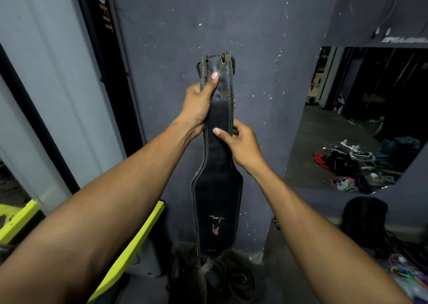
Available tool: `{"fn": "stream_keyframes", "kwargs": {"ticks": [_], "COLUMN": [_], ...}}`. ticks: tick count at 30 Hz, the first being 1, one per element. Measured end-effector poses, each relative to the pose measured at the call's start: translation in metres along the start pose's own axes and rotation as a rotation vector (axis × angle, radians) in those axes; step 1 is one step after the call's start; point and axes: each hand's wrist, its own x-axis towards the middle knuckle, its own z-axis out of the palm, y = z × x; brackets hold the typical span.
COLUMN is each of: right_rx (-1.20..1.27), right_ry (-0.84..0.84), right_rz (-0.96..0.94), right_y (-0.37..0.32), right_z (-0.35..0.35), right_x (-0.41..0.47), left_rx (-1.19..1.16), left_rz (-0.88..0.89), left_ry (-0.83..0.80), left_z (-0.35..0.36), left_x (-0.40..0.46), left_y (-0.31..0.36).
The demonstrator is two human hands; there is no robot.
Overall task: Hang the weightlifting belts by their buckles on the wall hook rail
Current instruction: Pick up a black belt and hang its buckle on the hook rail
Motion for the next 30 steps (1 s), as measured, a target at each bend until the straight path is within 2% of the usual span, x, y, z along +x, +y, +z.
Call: {"fn": "stream_keyframes", "kwargs": {"ticks": [3, 7, 13, 17, 23, 30], "right_rx": [-0.063, -0.233, -0.464, -0.493, -0.373, 0.071], "right_ry": [-0.054, -0.148, -0.155, -0.149, -0.126, 0.107], "right_rz": [0.066, 0.202, 0.319, 0.343, 0.268, 0.007], "right_y": [0.010, 0.070, 0.136, 0.142, 0.109, 0.013], "right_z": [-0.002, -0.010, -0.030, -0.031, -0.028, -0.009], "right_x": [0.001, -0.040, -0.102, -0.112, -0.085, -0.007], "left_rx": [0.001, -0.003, -0.015, -0.030, -0.018, 0.112], "left_rz": [0.013, 0.027, 0.045, 0.055, 0.050, 0.018], "left_ry": [0.018, 0.024, 0.024, -0.019, -0.021, -0.019], "left_z": [-0.002, -0.005, -0.005, 0.001, -0.001, 0.000], "left_x": [0.006, 0.018, 0.034, 0.034, 0.024, 0.001], "left_y": [-0.001, 0.009, 0.019, 0.030, 0.028, 0.006]}}
